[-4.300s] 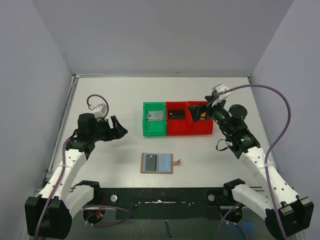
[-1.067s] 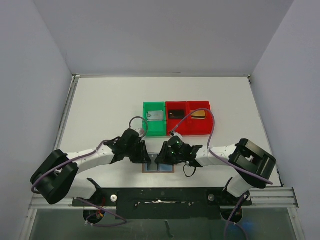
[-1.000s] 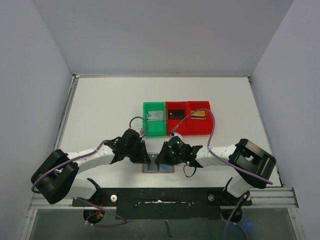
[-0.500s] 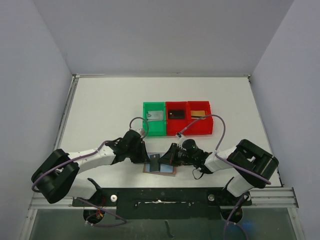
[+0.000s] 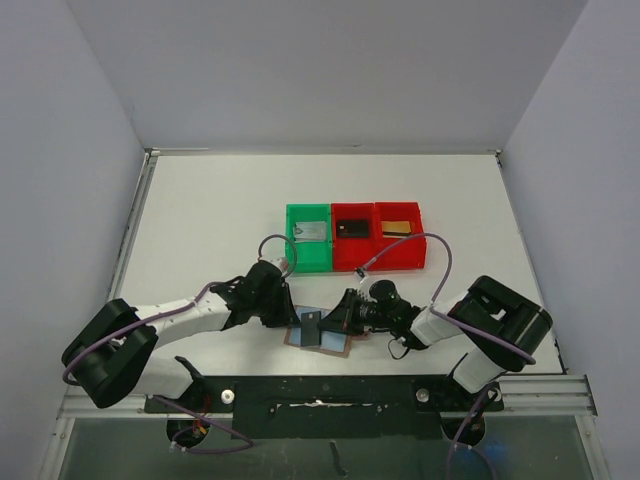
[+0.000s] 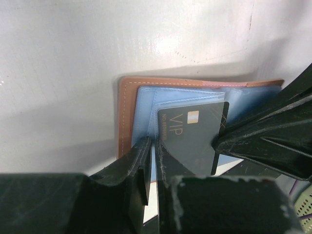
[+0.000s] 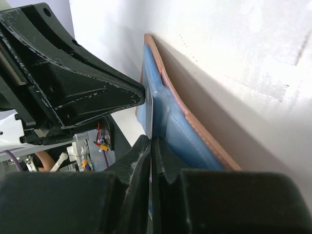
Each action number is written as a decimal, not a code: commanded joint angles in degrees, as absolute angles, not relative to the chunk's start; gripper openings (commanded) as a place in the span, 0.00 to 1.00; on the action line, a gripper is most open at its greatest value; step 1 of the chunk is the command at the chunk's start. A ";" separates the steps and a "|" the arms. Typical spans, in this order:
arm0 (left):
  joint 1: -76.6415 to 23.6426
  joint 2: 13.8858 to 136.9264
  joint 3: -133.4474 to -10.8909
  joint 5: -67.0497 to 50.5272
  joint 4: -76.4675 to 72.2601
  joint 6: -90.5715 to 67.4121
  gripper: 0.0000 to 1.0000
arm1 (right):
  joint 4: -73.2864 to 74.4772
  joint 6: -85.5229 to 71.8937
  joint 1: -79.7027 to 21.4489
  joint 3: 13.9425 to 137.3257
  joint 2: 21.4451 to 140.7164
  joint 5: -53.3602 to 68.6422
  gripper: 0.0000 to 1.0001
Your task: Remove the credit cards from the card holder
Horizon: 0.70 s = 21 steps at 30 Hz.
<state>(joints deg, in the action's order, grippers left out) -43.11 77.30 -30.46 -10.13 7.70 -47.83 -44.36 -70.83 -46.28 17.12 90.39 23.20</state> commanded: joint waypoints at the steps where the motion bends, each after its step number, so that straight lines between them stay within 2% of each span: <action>1: -43.51 76.26 -29.22 -8.71 6.94 -47.73 0.08 | -48.88 -72.46 -45.42 15.47 89.39 23.08 0.00; 10: -43.51 75.40 -28.84 -8.14 6.45 -48.08 0.07 | -47.96 -73.41 -44.06 12.66 87.68 22.85 0.00; 18: -43.51 75.23 -29.09 -8.02 6.60 -48.25 0.06 | -50.39 -74.55 -43.77 11.79 88.26 23.43 0.08; 21: -43.51 75.23 -29.30 -7.97 6.64 -48.25 0.06 | -51.48 -74.33 -43.76 12.22 89.06 24.36 0.08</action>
<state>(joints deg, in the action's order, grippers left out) -43.20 75.88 -28.95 -9.61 6.66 -48.62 -47.07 -74.22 -44.21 12.12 89.43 23.20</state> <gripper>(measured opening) 0.068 0.081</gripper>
